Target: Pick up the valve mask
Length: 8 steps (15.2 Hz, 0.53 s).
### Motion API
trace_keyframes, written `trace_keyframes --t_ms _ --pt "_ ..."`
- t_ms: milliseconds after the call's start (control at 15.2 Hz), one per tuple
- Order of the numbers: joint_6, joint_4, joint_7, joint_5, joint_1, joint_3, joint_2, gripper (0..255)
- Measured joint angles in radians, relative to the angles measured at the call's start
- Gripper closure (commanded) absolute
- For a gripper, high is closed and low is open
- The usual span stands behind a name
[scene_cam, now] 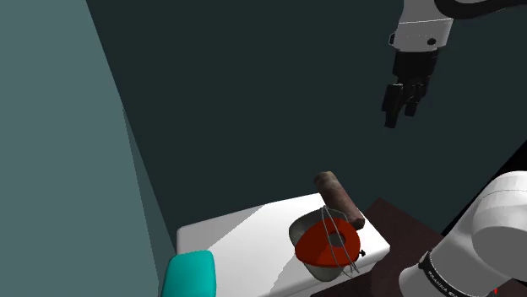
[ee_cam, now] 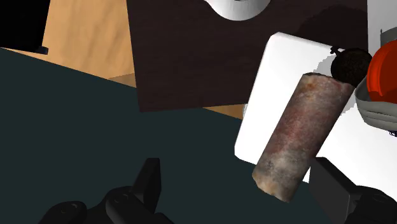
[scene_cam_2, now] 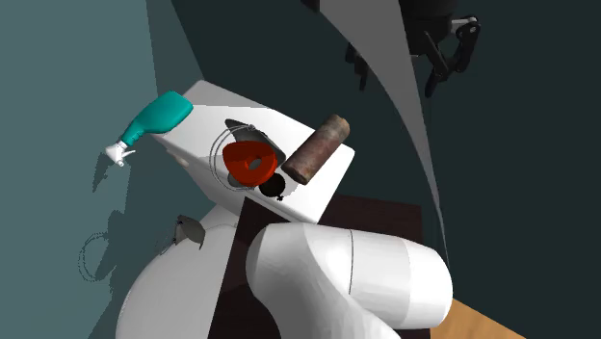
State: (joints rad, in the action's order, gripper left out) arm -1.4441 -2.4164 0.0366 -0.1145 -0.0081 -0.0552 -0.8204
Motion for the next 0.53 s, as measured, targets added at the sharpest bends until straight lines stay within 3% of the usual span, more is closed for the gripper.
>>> trace_keyframes --t_ms 198,528 --pt "-0.015 -0.036 0.036 0.02 0.009 0.034 -0.038 0" --pt "-0.07 -0.134 0.177 0.107 0.052 0.172 -0.15 0"
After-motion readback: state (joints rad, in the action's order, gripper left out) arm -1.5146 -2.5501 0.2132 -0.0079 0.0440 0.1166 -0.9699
